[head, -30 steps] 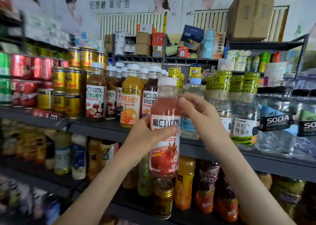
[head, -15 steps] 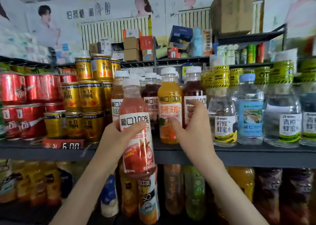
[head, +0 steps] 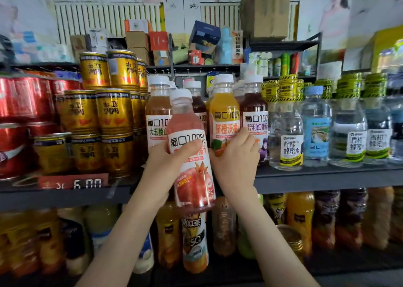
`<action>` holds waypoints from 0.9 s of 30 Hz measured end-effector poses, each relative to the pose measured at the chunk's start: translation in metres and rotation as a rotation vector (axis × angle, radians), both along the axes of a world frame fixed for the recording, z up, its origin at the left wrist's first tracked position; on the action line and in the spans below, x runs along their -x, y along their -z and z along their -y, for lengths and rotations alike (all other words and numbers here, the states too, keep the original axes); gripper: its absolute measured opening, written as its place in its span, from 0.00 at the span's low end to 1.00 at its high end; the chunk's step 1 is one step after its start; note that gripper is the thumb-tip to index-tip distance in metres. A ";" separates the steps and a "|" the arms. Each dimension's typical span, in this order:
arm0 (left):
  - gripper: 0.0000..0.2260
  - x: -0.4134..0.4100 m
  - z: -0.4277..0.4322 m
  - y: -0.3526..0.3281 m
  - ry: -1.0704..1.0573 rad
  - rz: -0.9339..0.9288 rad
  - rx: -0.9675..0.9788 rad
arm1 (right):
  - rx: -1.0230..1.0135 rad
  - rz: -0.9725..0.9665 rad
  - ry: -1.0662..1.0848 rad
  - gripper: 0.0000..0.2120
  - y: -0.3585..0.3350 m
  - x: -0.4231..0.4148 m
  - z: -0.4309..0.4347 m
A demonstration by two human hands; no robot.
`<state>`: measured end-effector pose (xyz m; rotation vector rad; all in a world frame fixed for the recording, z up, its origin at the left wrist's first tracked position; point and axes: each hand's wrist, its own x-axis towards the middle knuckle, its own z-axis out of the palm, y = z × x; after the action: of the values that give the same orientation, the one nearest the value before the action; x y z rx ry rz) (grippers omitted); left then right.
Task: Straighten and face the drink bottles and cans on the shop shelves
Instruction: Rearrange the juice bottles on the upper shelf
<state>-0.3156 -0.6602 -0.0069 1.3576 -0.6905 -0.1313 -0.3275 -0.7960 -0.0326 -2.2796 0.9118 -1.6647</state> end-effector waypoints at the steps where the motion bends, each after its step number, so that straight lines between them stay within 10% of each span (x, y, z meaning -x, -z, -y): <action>1: 0.11 0.000 0.000 0.001 0.006 -0.015 -0.002 | -0.015 -0.010 -0.001 0.42 0.000 0.000 -0.001; 10: 0.21 -0.010 -0.010 0.000 0.012 -0.094 0.021 | 0.177 0.174 -0.278 0.18 -0.033 0.035 0.027; 20: 0.20 -0.005 -0.001 -0.009 0.014 0.000 0.027 | -0.174 -0.037 -0.599 0.31 -0.111 0.047 0.068; 27: 0.18 -0.005 0.007 -0.014 -0.005 -0.006 0.040 | -0.044 0.021 -0.484 0.11 -0.116 0.040 0.079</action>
<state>-0.3106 -0.6670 0.0067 1.3207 -0.6812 -0.1166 -0.3676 -0.8746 0.0831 -2.2143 0.3422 -1.4319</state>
